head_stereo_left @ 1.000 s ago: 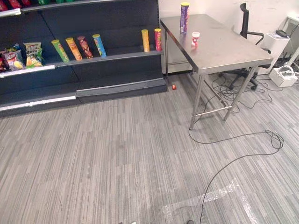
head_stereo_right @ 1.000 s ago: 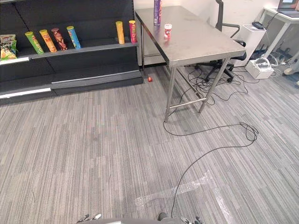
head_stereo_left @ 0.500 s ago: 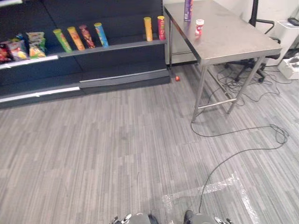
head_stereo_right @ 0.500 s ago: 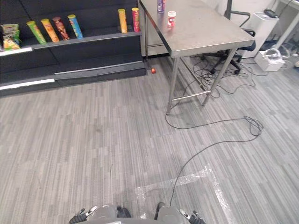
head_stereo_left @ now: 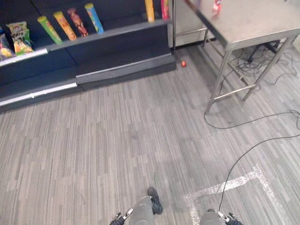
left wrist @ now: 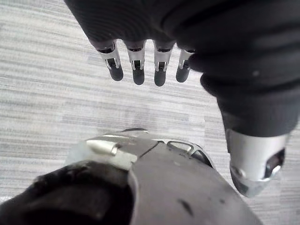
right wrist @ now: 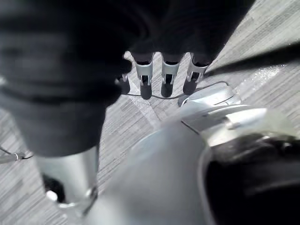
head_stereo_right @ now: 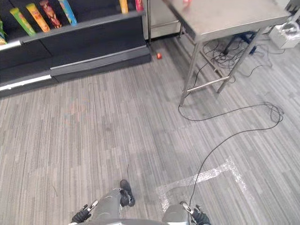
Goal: Put the gum and the chips on the shelf.
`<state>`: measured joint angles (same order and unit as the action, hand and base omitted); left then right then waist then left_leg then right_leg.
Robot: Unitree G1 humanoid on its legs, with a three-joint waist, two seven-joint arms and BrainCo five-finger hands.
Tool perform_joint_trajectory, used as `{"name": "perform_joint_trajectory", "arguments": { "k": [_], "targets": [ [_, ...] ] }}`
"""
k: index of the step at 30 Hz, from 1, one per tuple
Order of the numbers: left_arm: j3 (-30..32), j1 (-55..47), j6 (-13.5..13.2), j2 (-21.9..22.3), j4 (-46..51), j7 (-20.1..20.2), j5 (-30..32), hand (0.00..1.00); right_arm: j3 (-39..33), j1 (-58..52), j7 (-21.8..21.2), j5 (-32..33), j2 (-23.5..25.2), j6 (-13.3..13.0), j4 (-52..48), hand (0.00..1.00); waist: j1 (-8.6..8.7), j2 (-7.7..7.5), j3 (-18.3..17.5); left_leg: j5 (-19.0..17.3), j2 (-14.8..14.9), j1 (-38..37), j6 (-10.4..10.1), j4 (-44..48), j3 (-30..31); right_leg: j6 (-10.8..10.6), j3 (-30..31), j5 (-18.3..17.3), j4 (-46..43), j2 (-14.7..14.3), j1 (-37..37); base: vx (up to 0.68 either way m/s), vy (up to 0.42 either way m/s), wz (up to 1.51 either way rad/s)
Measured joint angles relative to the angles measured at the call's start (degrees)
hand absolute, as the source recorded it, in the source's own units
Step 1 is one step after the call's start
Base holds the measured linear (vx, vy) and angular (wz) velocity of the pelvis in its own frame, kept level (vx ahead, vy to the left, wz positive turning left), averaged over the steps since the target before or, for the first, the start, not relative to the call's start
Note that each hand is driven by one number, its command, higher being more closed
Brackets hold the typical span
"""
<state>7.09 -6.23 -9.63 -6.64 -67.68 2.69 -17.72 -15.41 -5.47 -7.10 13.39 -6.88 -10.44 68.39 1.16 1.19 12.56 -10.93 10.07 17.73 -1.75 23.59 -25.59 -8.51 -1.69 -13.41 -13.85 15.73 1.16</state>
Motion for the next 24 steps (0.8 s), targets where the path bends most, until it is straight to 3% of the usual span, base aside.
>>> {"name": "perform_joint_trajectory", "arguments": {
  "k": [2, 4, 6, 7, 8, 9, 10, 11, 12, 15, 16, 17, 18, 19, 20, 24],
  "targets": [
    [-0.2, -0.3, 0.1, -0.4, -0.1, 0.0, 0.1, 0.00, -0.3, 0.1, -0.2, -0.1, 0.1, -0.1, 0.0, 0.00, 0.24, -0.93, -0.8, -2.1, -2.4, -1.5, 0.7, 0.3, -2.2, -2.0, 2.5, 2.3, 0.4, 2.6, -0.3, 0.47, 0.353, -0.45],
    [-0.3, -0.5, 0.1, -0.6, -0.2, 0.0, 0.1, 0.00, -0.5, 0.1, -0.6, -0.1, 0.3, -0.1, 0.0, 0.00, 0.13, -1.36, -1.5, -2.8, -4.9, -5.3, 2.1, -1.7, -4.5, -1.5, 5.3, 4.5, -4.3, 4.6, -1.9, 0.44, 0.328, -0.52],
    [-2.4, -1.0, 0.1, -0.6, 0.0, 0.0, 1.1, 0.00, -0.4, -0.8, -1.0, -1.2, -0.2, 0.0, -0.7, 0.00, 0.35, -0.25, -2.5, -2.8, -6.8, -11.8, 2.3, -5.9, -5.3, 2.8, 5.4, 13.8, -19.0, 5.2, -7.8, 0.35, 0.253, -0.33],
    [-2.9, -1.0, 0.1, -0.7, 0.2, 0.0, 1.1, 0.00, -0.5, -1.2, -0.9, -1.1, -0.1, -0.1, -1.0, 0.00, 0.37, -0.11, -2.7, -2.8, -7.1, -13.7, 2.3, -6.9, -5.4, 3.7, 5.2, 17.4, -22.7, 5.5, -9.3, 0.39, 0.263, -0.13],
    [-4.3, -1.2, -0.1, -1.2, 0.5, 0.0, 1.1, 0.00, -0.2, -2.1, -1.0, -1.2, 0.3, -0.3, -2.5, 0.00, 0.62, 0.03, -2.7, -3.1, -8.1, -17.9, 3.1, -9.4, -5.5, 4.3, 5.2, 19.3, -32.5, 5.7, -12.4, 0.44, 0.262, -0.09],
    [-5.1, -1.0, -0.2, -1.9, 0.5, 0.1, 1.3, 0.00, 0.1, -1.9, -1.0, -1.1, 0.7, -0.3, -3.1, 0.00, 0.63, -0.93, -2.3, -3.5, -9.5, -22.2, 3.7, -11.9, -5.5, 4.9, 5.2, 16.5, -42.8, 5.3, -16.1, 0.35, 0.169, -0.08],
    [-5.5, -0.8, -0.2, -2.1, 0.5, 0.1, 1.3, 0.00, 0.1, -1.9, -1.0, -1.1, 0.9, -0.2, -3.5, 0.00, 0.64, -1.24, -2.2, -3.6, -10.0, -24.1, 3.9, -13.0, -5.5, 5.0, 4.7, 14.5, -46.8, 4.8, -17.7, 0.32, 0.106, -0.09],
    [-6.5, -0.6, -0.2, -2.2, 0.5, 0.1, 1.3, 0.00, 0.0, -1.9, -1.0, -1.0, 1.1, -0.3, -4.6, 0.00, 0.86, -1.13, -2.0, -3.8, -10.6, -27.4, 4.2, -15.0, -5.5, 6.0, 2.3, 9.6, -50.8, 3.4, -20.5, 0.32, 0.069, -0.04],
    [-7.3, -0.4, -0.2, -2.1, 0.5, 0.2, 1.3, 0.00, 0.0, -1.6, -1.0, -0.8, 1.1, -0.4, -5.0, 0.00, 1.47, -0.49, -1.6, -3.9, -10.5, -30.1, 4.3, -16.6, -5.6, 6.9, -1.3, 5.1, -50.9, 1.9, -23.1, 0.31, 0.051, -0.01],
    [-7.2, -0.1, -0.2, -1.6, 0.3, 0.2, 2.9, 0.00, 0.2, -0.8, -1.0, 0.5, 1.2, -0.7, -5.7, 0.00, 3.02, 0.31, -0.9, -3.9, -9.5, -33.1, 4.3, -17.4, -5.4, 7.6, -6.3, 2.0, -40.4, -2.4, -27.0, 0.28, -0.055, 0.12],
    [-7.0, 0.0, -0.2, -1.3, 0.2, 0.2, 3.3, 0.00, 0.7, -0.5, -1.0, 0.5, 1.1, -0.7, -5.7, 0.00, 3.53, 0.79, -0.9, -3.9, -8.7, -33.9, 4.1, -17.4, -5.2, 6.8, -6.4, 2.8, -29.6, -5.5, -27.5, 0.42, -0.215, 0.45],
    [-6.5, 0.0, -0.3, -1.3, 0.4, 0.4, 4.1, 0.00, 1.4, -1.6, -1.0, 0.5, 1.2, -0.6, -5.5, 0.00, 3.50, 0.33, -0.9, -4.2, -8.6, -35.3, 3.6, -18.1, -4.5, 6.0, -5.1, 7.9, -12.4, -8.2, -26.4, 0.47, -0.241, 0.52],
    [-6.0, 0.3, -0.3, -1.3, 0.5, 0.4, 4.8, 0.00, 1.9, -2.1, -1.0, 0.5, 1.1, -0.5, -5.4, 0.00, 3.54, -0.59, -0.9, -4.6, -8.8, -36.3, 2.8, -18.3, -3.5, 6.9, -4.0, 14.2, -7.0, -9.0, -25.5, 0.56, -0.244, 0.33],
    [-5.1, 1.0, -0.1, 0.3, -0.3, 0.2, 5.2, 0.00, 2.1, -1.3, -1.0, 0.5, -0.3, -0.3, -4.4, 0.00, 2.98, 2.17, 0.0, -4.7, -7.0, -36.7, 0.1, -19.2, -3.2, 8.2, -5.1, 16.4, -5.6, -11.3, -23.7, 0.47, -0.162, 0.03],
    [-4.3, 1.1, -0.5, 1.1, -0.3, 0.9, 5.9, 0.00, 1.8, -0.3, -0.9, 0.4, -1.0, -0.3, -4.7, 0.00, 3.17, 3.62, -0.2, -2.2, -6.5, -35.9, -1.6, -20.3, -2.9, 8.8, -4.5, 15.6, -5.2, -12.3, -24.2, 0.43, -0.145, -0.09],
    [-2.3, 2.5, -0.5, 1.6, -0.5, 1.4, 7.6, 0.00, 0.2, 0.6, -1.1, 0.1, -1.1, -0.5, -4.5, 0.00, 3.49, 2.66, 0.7, 2.7, -6.5, -39.3, -3.9, -22.3, 0.6, 9.9, -5.3, 7.6, -14.1, -11.3, -24.7, 0.29, -0.151, 0.12]
  ]
}}
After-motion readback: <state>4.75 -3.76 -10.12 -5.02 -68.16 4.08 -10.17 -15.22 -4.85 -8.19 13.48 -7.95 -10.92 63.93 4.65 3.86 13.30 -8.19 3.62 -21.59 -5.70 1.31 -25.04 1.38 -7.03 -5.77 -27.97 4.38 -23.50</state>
